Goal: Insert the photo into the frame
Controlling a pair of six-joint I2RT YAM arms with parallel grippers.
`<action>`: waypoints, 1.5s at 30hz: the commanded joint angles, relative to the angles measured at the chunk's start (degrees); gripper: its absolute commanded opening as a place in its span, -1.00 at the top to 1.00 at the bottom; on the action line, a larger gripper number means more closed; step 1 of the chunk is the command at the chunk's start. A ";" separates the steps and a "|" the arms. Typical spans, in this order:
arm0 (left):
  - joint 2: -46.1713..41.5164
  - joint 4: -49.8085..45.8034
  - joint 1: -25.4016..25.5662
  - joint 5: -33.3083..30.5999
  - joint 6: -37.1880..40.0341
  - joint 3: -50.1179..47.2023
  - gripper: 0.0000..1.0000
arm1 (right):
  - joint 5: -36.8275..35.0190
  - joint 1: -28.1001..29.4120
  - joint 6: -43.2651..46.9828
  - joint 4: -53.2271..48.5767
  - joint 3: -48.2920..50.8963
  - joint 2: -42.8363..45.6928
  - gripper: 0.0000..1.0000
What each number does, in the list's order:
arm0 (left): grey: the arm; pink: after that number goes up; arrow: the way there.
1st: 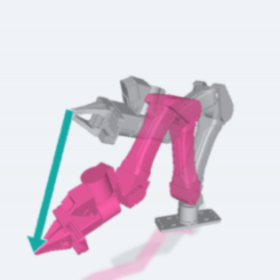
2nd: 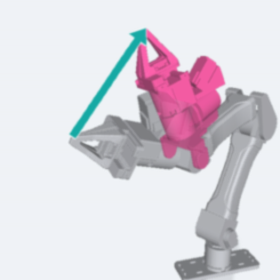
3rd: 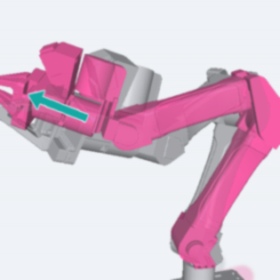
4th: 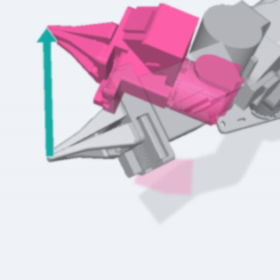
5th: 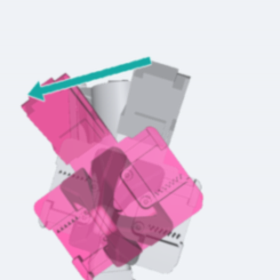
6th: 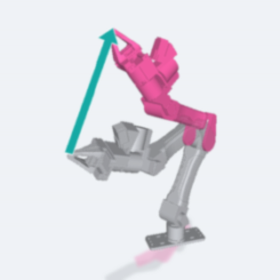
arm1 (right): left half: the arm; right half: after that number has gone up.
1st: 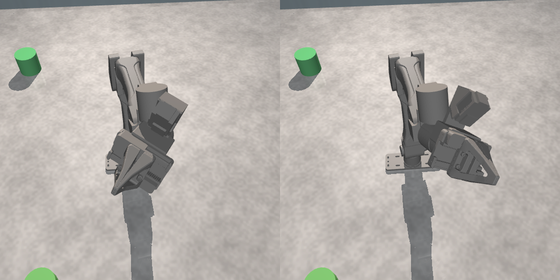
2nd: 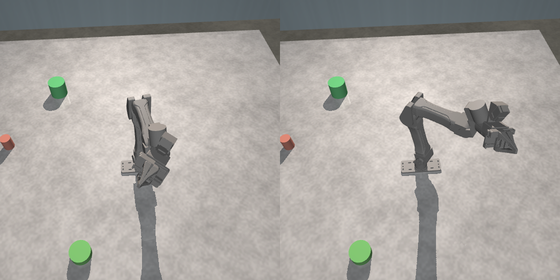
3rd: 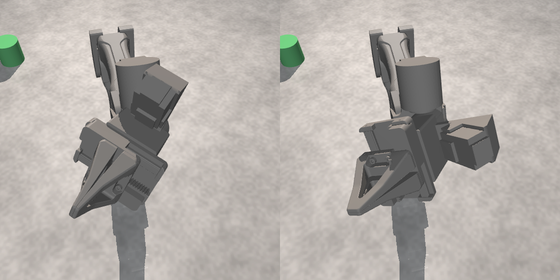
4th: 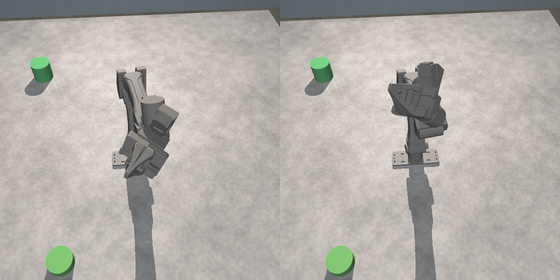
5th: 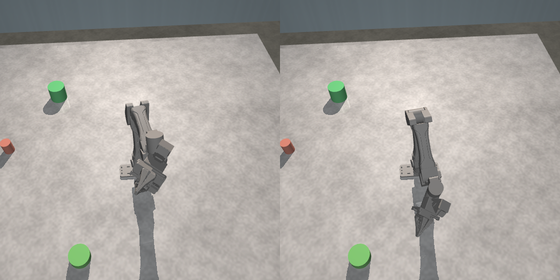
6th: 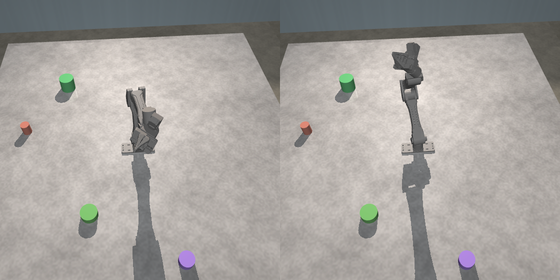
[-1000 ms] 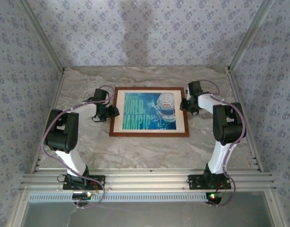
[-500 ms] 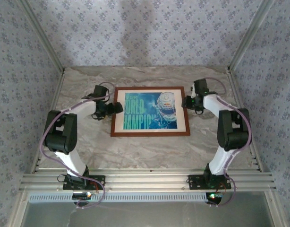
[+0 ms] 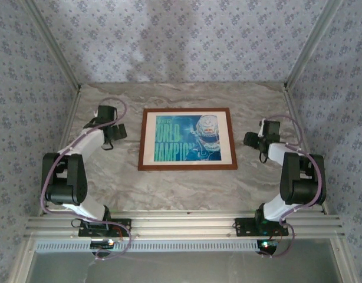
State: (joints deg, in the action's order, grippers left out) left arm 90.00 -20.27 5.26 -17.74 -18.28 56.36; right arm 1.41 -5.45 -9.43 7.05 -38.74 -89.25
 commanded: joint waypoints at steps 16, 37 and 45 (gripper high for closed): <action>-4.69 45.01 -0.16 -6.78 16.69 -22.70 -0.95 | -14.20 5.00 8.64 48.24 19.57 0.19 -0.99; -2.04 67.45 -5.50 12.73 16.79 -32.93 -0.97 | -16.90 6.07 8.77 44.98 18.46 1.36 -1.00; -2.19 67.10 -5.47 12.70 16.79 -32.89 -0.97 | -16.92 6.06 8.82 44.98 18.50 1.31 -1.00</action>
State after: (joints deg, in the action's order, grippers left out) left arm 87.88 45.23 -0.01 -6.37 -1.96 22.39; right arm -14.24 0.38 -1.61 50.02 -20.01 -87.68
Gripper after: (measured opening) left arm 0.985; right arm 0.996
